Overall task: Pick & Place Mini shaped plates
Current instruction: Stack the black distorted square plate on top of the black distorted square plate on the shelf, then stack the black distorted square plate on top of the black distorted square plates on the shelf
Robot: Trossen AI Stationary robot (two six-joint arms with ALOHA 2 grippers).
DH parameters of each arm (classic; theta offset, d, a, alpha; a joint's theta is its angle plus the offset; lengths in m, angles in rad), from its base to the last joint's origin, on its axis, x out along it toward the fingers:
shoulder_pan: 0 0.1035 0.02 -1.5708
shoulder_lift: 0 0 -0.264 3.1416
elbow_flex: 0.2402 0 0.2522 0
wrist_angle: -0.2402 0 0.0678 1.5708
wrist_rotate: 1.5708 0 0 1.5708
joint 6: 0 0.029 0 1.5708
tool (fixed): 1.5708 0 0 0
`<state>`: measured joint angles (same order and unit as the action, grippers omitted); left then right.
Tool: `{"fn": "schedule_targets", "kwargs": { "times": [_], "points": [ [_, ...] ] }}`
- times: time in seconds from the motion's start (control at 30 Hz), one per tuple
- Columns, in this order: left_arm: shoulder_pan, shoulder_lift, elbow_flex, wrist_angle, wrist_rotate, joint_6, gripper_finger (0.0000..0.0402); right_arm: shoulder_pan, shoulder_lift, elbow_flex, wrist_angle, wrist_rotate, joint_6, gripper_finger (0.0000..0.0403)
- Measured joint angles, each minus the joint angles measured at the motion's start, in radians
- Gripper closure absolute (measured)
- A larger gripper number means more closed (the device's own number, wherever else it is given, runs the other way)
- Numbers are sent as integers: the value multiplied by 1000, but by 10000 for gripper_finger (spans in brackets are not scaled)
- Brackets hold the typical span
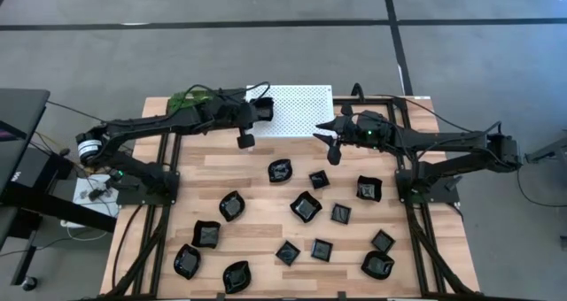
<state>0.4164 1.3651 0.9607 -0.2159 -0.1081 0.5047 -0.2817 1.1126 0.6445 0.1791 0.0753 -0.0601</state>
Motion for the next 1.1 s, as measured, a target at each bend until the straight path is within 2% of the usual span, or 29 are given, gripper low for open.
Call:
{"fn": "schedule_targets", "kwargs": {
  "times": [0.13,0.47,0.57,0.8,0.93,1.1],
  "points": [
    [-5,0,0,0,-24,63,369,0,0,0,0,0,0,269],
    [-29,0,0,7,-49,64,326,0,0,0,0,0,0,270],
    [-72,0,0,14,-94,67,314,1,9,0,-5,0,5,269],
    [-216,-5,0,28,-286,45,295,21,24,-2,-22,-1,10,268],
    [-286,-5,-1,23,-289,-63,293,57,28,0,-57,-4,59,261],
    [-364,-5,-15,11,-292,-98,295,145,26,54,-240,0,138,249]
  ]
}}
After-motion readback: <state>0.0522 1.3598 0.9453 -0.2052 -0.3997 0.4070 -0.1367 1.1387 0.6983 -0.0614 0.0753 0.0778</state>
